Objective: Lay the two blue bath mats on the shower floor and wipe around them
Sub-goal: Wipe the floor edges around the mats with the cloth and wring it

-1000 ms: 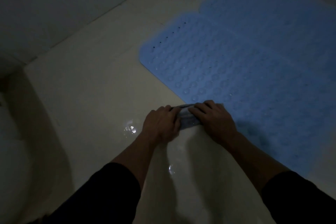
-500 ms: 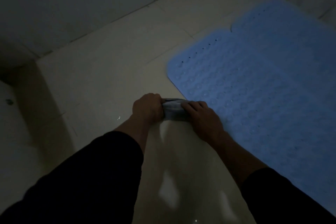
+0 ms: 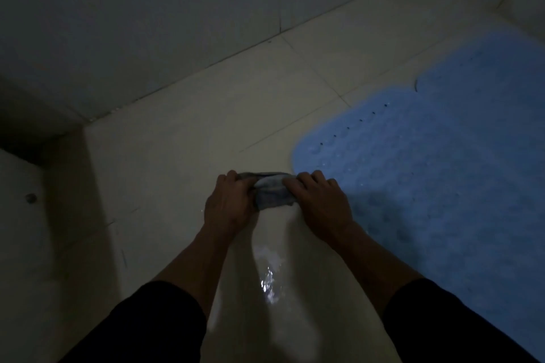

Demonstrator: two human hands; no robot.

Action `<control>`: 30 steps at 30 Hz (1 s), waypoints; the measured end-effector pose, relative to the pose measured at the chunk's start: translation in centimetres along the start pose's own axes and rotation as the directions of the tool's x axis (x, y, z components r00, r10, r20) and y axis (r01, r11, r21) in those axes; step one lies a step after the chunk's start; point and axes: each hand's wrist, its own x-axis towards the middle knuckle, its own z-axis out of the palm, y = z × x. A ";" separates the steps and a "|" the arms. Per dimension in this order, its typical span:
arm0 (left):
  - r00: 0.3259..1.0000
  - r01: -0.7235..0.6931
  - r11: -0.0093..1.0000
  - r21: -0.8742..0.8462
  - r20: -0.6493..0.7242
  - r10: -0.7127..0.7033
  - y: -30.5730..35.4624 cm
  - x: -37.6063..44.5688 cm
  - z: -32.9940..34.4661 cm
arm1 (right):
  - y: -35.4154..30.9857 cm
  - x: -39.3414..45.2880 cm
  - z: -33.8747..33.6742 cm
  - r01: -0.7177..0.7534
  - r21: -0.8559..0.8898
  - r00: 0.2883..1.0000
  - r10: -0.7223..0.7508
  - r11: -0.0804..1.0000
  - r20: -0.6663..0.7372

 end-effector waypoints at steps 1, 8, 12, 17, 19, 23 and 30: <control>1.000 0.012 1.000 -0.005 -0.024 -0.012 0.0 0.8 -0.1 | 0.4 1.0 0.0 0.030 -0.001 0.999 -0.030 1.000 0.014; 0.989 0.102 0.994 0.037 -0.106 -0.098 1.1 7.7 -1.5 | 2.9 7.8 -0.7 0.061 0.071 0.993 -0.068 0.996 0.101; 0.981 0.155 0.988 0.000 -0.120 -0.154 1.8 11.2 -2.1 | 4.3 10.8 -2.6 0.032 0.203 0.997 -0.046 0.979 0.063; 0.973 0.227 0.972 -0.061 -0.031 -0.229 3.2 12.1 -2.6 | 6.4 11.9 -3.4 0.080 0.212 0.986 -0.109 0.974 0.128; 0.980 0.194 0.981 -0.024 0.038 -0.193 3.8 11.0 -2.8 | 6.0 11.0 -3.0 0.064 0.268 0.978 -0.115 0.961 0.177; 0.988 0.146 0.989 0.030 0.049 -0.147 5.2 10.5 -3.8 | 6.2 10.6 -3.1 0.000 0.328 0.965 -0.086 0.945 0.249; 0.991 -0.074 0.997 0.031 0.112 0.071 7.0 17.4 -5.3 | 10.2 13.3 -3.0 0.000 0.296 0.971 -0.071 0.955 0.230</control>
